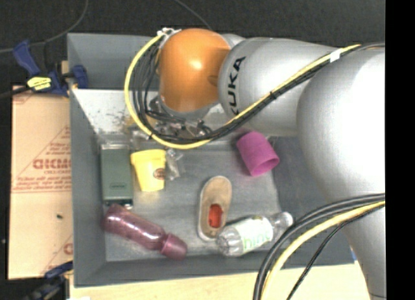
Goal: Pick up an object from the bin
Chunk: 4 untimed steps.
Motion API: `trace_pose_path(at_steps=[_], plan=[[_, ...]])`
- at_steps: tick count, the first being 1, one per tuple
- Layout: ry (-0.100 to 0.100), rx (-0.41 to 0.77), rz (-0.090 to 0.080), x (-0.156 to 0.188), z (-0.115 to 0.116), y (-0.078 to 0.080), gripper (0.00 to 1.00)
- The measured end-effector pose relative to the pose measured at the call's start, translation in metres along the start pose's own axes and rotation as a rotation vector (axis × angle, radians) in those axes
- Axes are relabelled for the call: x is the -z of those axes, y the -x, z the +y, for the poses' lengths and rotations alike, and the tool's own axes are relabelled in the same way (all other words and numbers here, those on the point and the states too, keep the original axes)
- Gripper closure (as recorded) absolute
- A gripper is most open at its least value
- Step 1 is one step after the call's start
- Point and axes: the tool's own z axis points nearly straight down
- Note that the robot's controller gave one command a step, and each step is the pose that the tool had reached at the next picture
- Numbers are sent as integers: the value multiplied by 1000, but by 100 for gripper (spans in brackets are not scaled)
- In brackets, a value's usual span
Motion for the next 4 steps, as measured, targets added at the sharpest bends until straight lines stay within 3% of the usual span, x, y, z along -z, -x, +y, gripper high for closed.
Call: trace_pose_path(at_steps=[1,2,3,4], plan=[[-8,436,-9,-50,-10,0,0],[-11,465,-6,-49,-7,5,100],[-12,463,-5,-48,-8,5,100],[-12,456,-9,41,-7,7,100]])
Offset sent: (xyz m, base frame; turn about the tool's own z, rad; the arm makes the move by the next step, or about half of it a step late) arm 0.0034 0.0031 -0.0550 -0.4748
